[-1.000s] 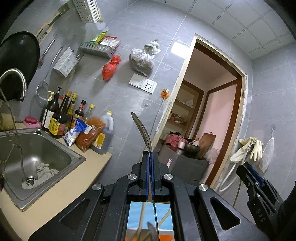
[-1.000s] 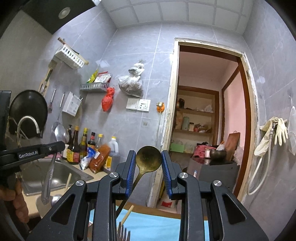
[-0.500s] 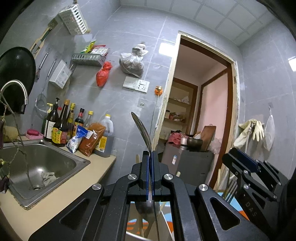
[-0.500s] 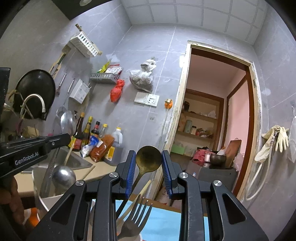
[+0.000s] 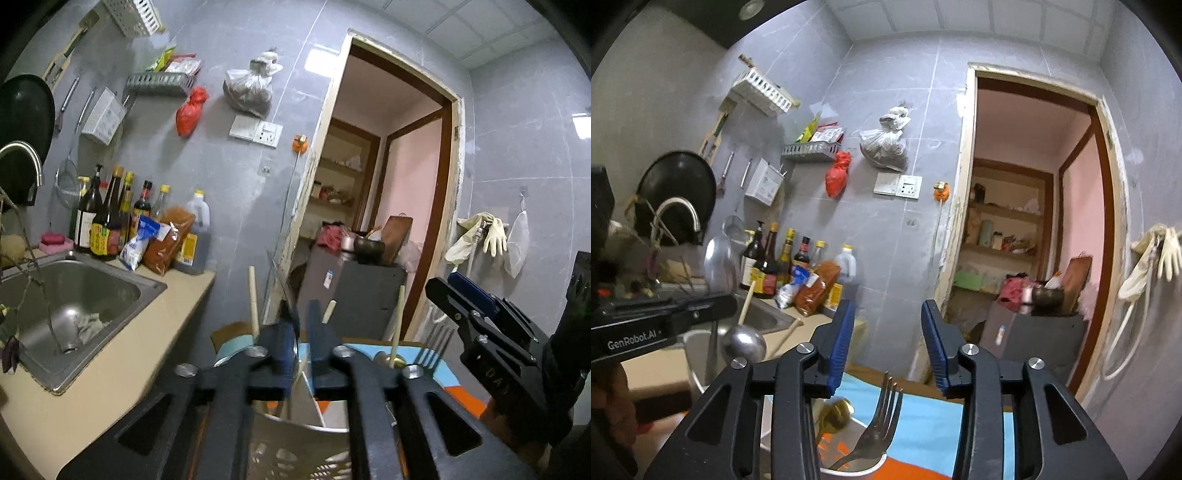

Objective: Organize utensils
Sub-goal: 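Open both tools to drop the spoons into the holder, then move both tools down to the last knife and chopstick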

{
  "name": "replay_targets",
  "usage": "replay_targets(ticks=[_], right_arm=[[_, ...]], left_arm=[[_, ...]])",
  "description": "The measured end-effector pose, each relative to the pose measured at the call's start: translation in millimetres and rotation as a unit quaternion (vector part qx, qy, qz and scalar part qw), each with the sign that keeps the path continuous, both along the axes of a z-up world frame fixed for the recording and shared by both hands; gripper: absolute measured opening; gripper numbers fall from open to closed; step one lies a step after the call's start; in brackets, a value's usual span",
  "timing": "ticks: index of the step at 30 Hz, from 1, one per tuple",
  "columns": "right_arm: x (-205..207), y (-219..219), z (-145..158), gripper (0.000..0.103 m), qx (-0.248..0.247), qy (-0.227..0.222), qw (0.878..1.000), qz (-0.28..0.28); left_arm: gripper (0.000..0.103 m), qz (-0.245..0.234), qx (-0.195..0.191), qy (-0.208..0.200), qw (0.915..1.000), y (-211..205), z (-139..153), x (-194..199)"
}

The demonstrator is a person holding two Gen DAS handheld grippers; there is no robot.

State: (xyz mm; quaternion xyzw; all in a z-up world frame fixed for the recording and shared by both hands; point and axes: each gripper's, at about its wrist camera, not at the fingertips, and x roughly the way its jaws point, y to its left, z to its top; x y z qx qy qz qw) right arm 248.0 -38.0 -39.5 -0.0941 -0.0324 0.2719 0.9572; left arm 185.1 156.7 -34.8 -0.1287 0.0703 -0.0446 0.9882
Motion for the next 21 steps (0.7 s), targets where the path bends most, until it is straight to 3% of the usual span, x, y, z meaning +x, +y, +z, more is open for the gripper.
replay_targets(ticks=[5, 12, 14, 15, 21], right_arm=[[-4.6, -20.5, 26.0, 0.066, 0.038, 0.033, 0.999, 0.008], [-7.9, -58.1, 64.6, 0.089, 0.076, 0.075, 0.994, -0.004], [-8.4, -72.6, 75.4, 0.103, 0.083, 0.082, 0.993, -0.012], [-8.6, -79.0, 79.2, 0.103, 0.085, 0.083, 0.993, -0.015], [-10.9, -123.8, 98.3, 0.103, 0.091, 0.08, 0.992, -0.039]], left_arm=[[0.04, 0.001, 0.008, -0.003, 1.0, -13.1, 29.6, -11.2], [0.084, 0.005, 0.006, -0.003, 1.0, -39.5, 72.3, -16.0], [0.094, 0.007, 0.013, 0.0, 0.9999, -51.3, 82.8, -15.0], [0.098, 0.007, 0.017, 0.002, 0.9998, -56.9, 86.6, -13.9], [0.1, 0.008, 0.048, -0.004, 0.9988, -101.8, 99.5, -11.8]])
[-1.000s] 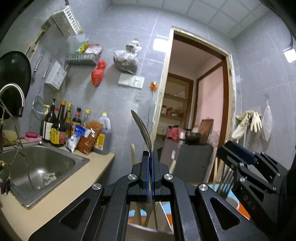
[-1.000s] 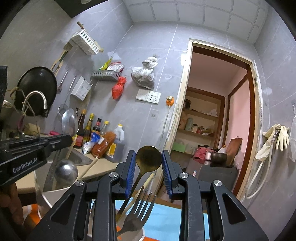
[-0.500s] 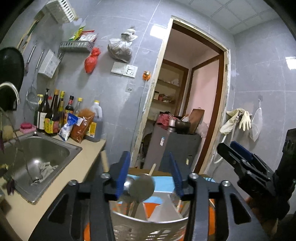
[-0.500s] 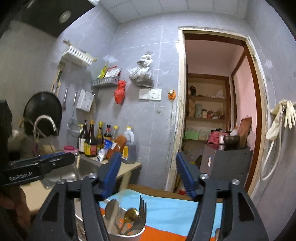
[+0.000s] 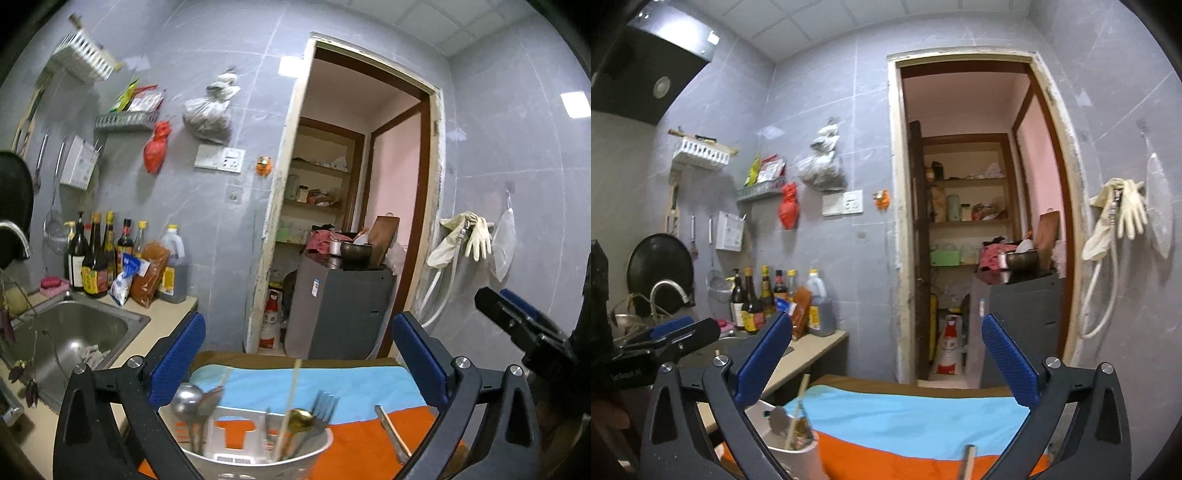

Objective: Organize utensils
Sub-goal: 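Move both tools down to the last knife and chopstick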

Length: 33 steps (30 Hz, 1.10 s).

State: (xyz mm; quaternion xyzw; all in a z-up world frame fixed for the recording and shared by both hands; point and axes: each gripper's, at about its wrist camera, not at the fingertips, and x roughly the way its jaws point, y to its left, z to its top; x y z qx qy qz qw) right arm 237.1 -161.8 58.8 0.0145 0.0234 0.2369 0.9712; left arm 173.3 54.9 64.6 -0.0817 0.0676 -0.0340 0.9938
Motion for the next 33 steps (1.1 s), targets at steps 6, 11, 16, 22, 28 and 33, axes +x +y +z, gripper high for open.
replay_targets(ticks=[6, 11, 16, 22, 28, 33], right_arm=[[1.0, -40.9, 0.2, 0.103, -0.017, 0.005, 1.0, -0.014], [2.7, -70.6, -16.9, 0.103, -0.038, 0.026, 0.999, -0.026], [8.8, -98.7, -46.1, 0.103, -0.059, 0.064, 0.995, -0.041], [27.5, -123.2, -80.3, 0.103, -0.064, 0.118, 0.99, -0.052], [48.6, -135.7, -116.0, 0.101, -0.057, 0.173, 0.982, -0.046], [71.4, -134.7, -147.5, 0.083, -0.057, 0.232, 0.971, -0.026]], left_arm=[[0.1, -0.01, 0.011, 0.003, 0.9999, -38.5, -4.5, 2.4], [0.1, -0.035, 0.016, 0.025, 0.9989, -70.2, -21.2, 5.9], [0.1, -0.072, 0.023, 0.059, 0.9954, -103.8, -50.9, 13.7], [0.1, -0.098, 0.032, 0.113, 0.9883, -137.1, -96.2, 28.2], [0.1, -0.089, 0.02, 0.171, 0.981, -149.8, -139.8, 50.5], [0.1, -0.077, 0.016, 0.229, 0.9703, -153.0, -166.9, 72.7]])
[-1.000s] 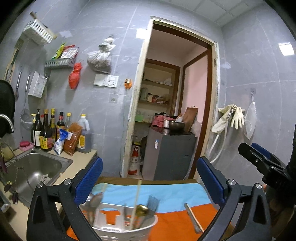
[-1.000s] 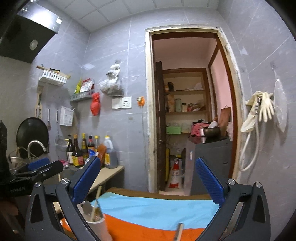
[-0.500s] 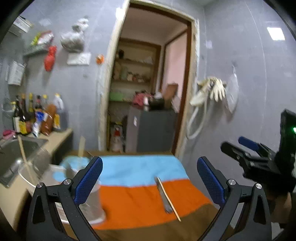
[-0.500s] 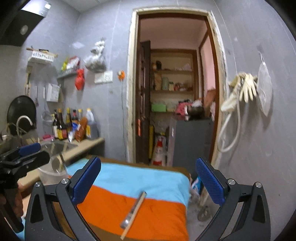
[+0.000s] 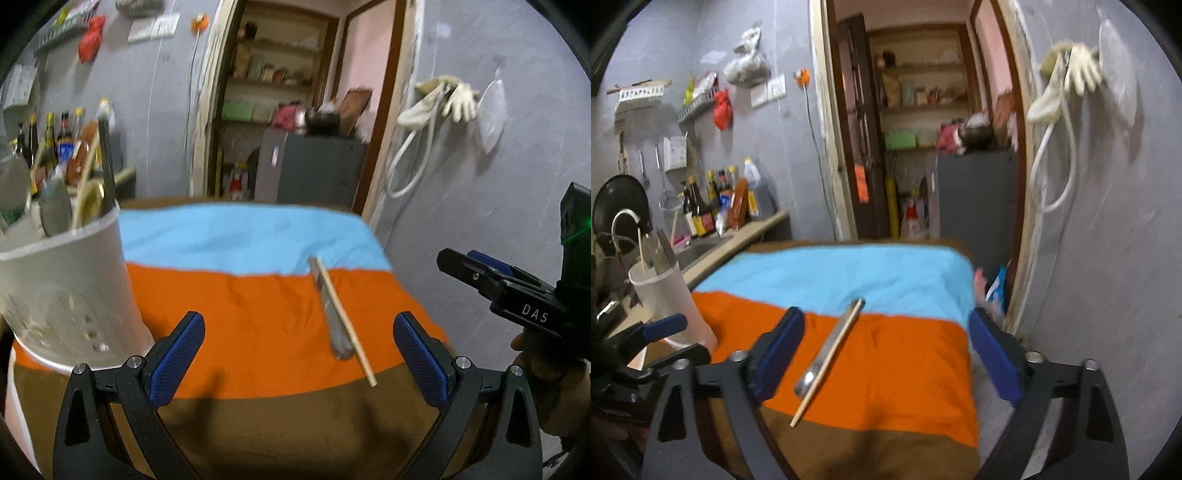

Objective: Organize utensils
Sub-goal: 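Move both tools down to the last knife and chopstick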

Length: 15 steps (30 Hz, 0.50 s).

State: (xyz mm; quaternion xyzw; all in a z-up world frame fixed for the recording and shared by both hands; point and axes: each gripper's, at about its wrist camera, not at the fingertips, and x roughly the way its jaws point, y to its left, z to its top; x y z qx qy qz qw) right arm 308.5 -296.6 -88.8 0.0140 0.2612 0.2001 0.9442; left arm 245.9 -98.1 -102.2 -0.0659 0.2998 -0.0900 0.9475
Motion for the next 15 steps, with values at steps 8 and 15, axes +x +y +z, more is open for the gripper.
replay_targets(ticks=[8, 15], right_arm=[[31.6, 18.9, -34.1, 0.062, -0.015, 0.078, 0.996, 0.046], [51.7, 44.3, -55.4, 0.048, -0.035, 0.141, 0.984, 0.1]], left_arm=[[0.099, 0.035, -0.003, 0.067, 0.9971, 8.9, -19.6, 24.8], [0.099, 0.059, -0.006, 0.092, 0.994, 17.3, -28.8, 32.5]])
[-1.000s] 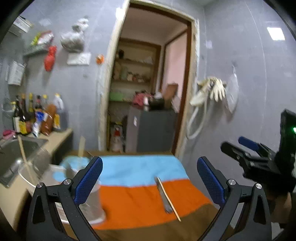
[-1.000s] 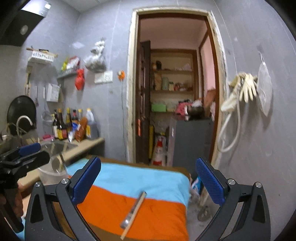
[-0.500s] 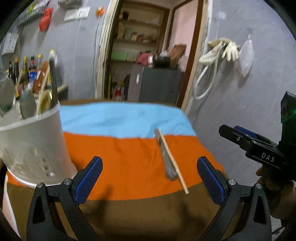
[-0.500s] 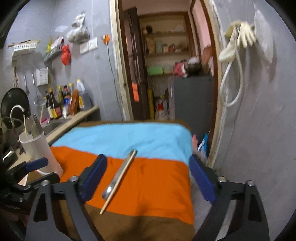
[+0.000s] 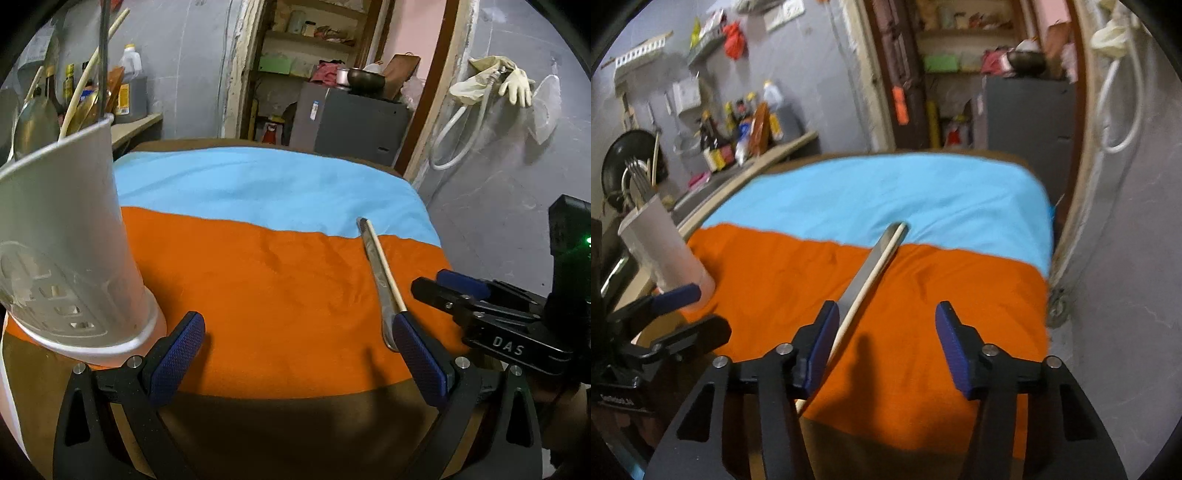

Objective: Organize utensils
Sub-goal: 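Move both tools down to the last knife and chopstick, then grasp the steel knife with the left tool while the right tool grasps the chopstick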

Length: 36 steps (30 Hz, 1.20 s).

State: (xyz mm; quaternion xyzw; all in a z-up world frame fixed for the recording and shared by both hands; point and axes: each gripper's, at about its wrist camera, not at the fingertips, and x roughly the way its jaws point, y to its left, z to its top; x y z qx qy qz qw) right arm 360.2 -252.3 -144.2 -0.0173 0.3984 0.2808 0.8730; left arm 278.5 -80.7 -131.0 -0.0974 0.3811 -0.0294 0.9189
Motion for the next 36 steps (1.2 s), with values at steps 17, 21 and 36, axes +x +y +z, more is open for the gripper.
replay_targets(ticks=[17, 21, 36], right_arm=[[10.9, -7.7, -12.9, 0.007, -0.018, 0.046, 0.999, -0.016], [9.8, -25.3, -11.3, 0.006, -0.033, 0.038, 0.997, -0.057], [17.6, -53.9, -14.6, 0.006, 0.045, 0.07, 0.994, -0.077]], left_arm=[[0.093, -0.063, -0.004, 0.01, 0.9979, -14.6, 0.0, 19.6], [0.07, -0.103, 0.001, 0.034, 0.9941, -30.3, -4.2, 43.9], [0.041, -0.151, 0.042, 0.093, 0.9833, -60.1, -19.3, 113.0]])
